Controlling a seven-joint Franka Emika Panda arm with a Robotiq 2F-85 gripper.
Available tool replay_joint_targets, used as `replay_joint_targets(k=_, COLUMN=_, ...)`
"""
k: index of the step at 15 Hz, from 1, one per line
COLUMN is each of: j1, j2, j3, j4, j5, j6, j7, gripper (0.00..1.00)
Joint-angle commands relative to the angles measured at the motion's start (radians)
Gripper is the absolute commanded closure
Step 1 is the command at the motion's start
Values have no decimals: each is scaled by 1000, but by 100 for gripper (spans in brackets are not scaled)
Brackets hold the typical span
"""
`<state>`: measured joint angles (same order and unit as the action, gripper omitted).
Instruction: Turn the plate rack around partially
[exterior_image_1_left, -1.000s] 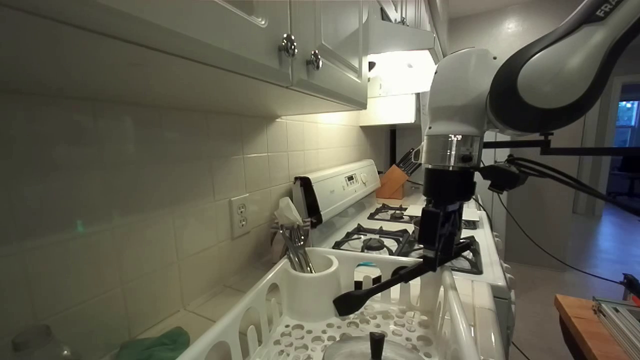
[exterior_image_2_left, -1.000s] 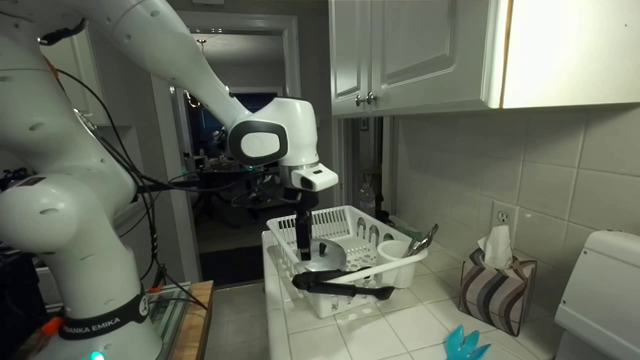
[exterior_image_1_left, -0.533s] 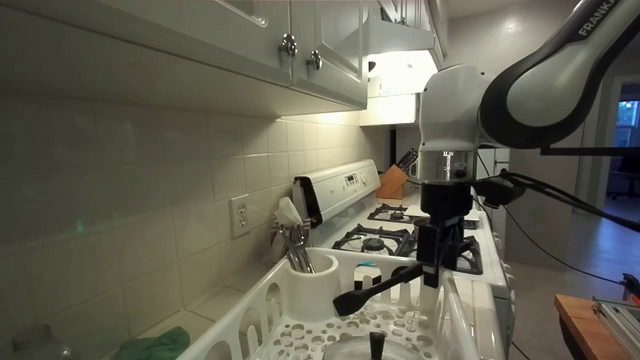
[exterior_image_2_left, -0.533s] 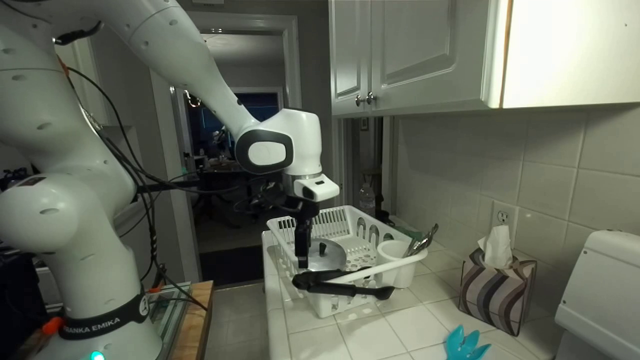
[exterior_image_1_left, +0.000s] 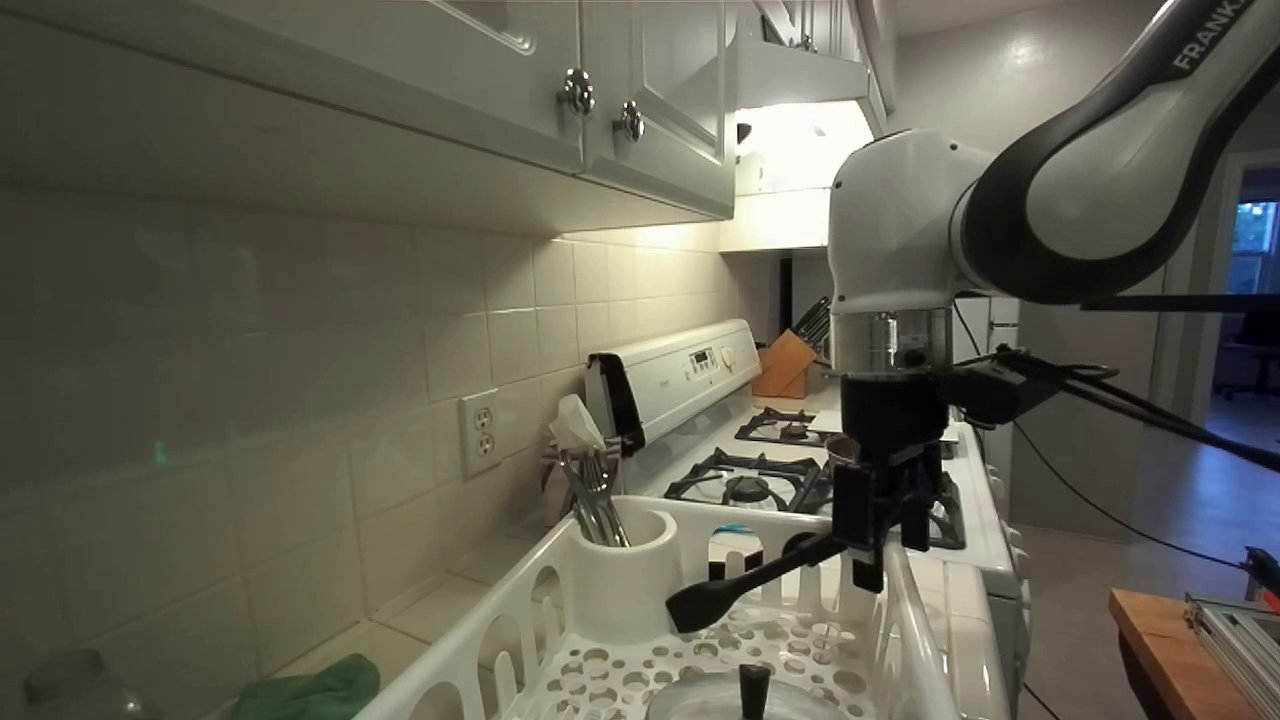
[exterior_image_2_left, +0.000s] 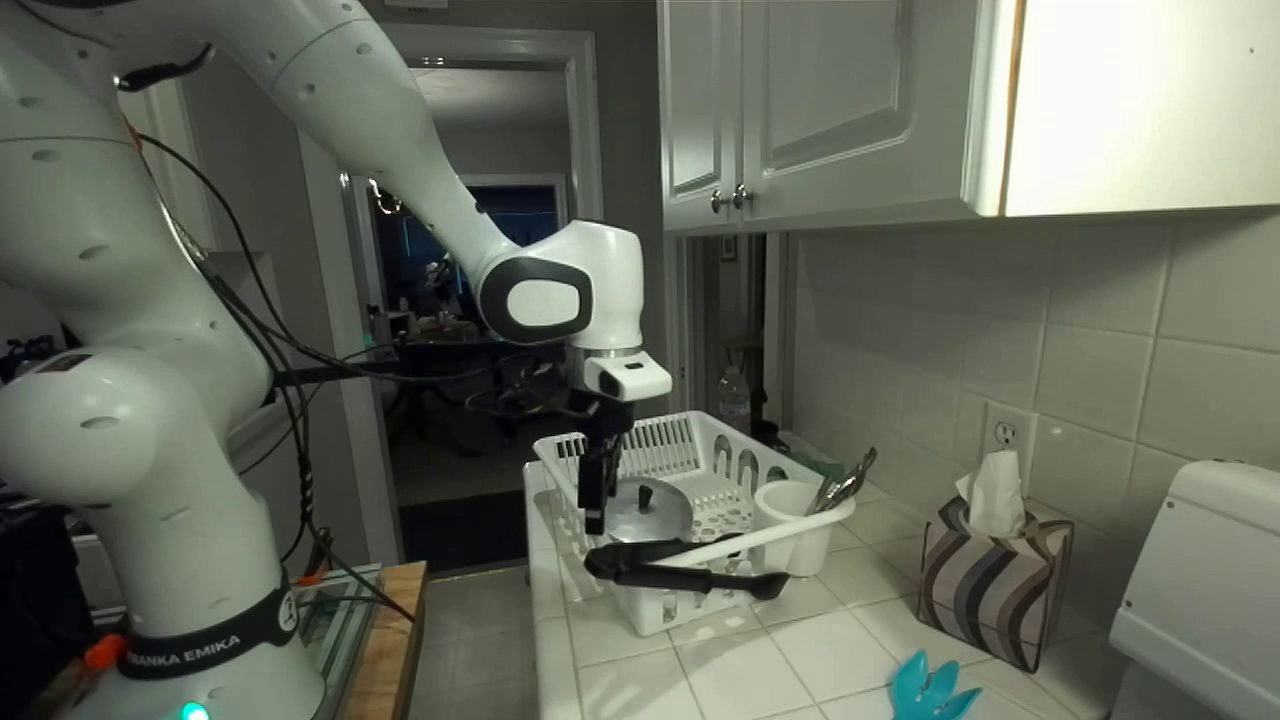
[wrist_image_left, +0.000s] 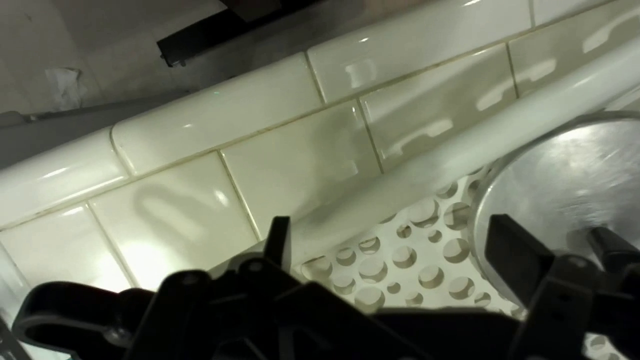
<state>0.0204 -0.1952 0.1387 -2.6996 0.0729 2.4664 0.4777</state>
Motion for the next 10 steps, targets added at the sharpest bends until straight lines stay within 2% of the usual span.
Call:
replay_joint_targets(k=1, j1=-4, j2=21, j3=21, j4=23, j5=-33, j6=-25, j7=110, gripper=7)
replay_joint_targets(k=2, j1=-4, j2=26, j3=25, j4=23, j5=-40, j6=-15, j7=126, gripper=18)
replay_joint_targets(k=3, j1=-5, j2=32, j3=27, j4=23, j5=-46, j6=-9, j7=140, gripper=25)
replay_joint_targets(k=4, j1=-3, j2=38, j3=28, j4=24, j5=-48, j6=-9, j7=147, gripper=12)
replay_joint_targets(k=5, j1=-3, j2=41, j3=29, j4=22, j5=-55, j6=-8, j7=158, gripper=6)
replay_joint_targets(k=8, j1=-1, j2=48, j3=30, j4=18, j5=-85, j6=-9, j7=190, gripper=0)
replay_joint_targets(k=10, j1=3, j2=52, j3=31, j4=16, j5=-97, j6=-11, j7=212, gripper=0)
